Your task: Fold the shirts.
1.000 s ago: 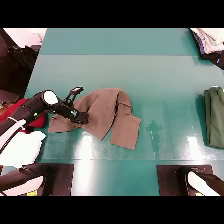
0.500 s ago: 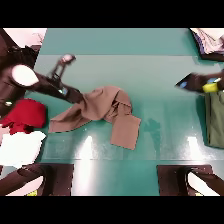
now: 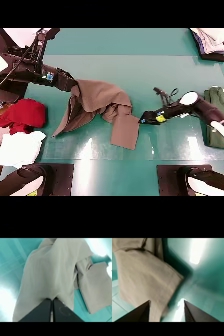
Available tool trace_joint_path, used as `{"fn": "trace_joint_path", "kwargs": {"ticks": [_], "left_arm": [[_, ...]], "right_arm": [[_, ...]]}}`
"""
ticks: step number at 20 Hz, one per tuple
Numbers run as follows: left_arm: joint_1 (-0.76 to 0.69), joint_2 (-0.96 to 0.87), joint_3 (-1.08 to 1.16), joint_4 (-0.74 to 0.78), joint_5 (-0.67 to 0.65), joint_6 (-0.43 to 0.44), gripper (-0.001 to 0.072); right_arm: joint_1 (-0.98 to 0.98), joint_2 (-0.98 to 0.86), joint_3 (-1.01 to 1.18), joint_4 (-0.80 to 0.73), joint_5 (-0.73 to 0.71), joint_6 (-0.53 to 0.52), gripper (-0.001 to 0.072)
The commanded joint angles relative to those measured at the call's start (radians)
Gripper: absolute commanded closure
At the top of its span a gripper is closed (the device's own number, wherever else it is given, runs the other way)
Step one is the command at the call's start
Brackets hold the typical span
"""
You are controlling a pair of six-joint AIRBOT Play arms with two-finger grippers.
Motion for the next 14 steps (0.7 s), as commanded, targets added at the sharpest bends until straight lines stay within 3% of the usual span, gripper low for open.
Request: {"fn": "trace_joint_path", "kwargs": {"ticks": [1,2,4,5,9,14], "left_arm": [[0.000,0.002,0.006,0.002,-0.029,-0.001,0.0685],[0.000,0.002,0.006,0.002,-0.029,-0.001,0.0685],[0.000,0.002,0.006,0.002,-0.030,-0.001,0.0686],[0.000,0.002,0.006,0.002,-0.030,-0.001,0.0685],[0.000,0.004,0.042,0.014,-0.030,-0.001,0.0686],[0.000,0.005,0.385,0.028,-0.029,-0.001,0.0686]], "right_arm": [[0.057,-0.080,-0.021,0.059,-0.090,-0.017,0.0271],[0.058,-0.080,-0.021,0.058,-0.098,-0.017,0.0290],[0.057,-0.056,-0.021,0.052,-0.125,-0.018,0.0583],[0.057,-0.029,-0.021,0.047,-0.151,-0.021,0.0680],[-0.011,0.130,0.039,-0.007,-0.193,-0.032,0.0694],[-0.218,0.332,0.377,-0.108,-0.159,-0.029,0.0695]]}}
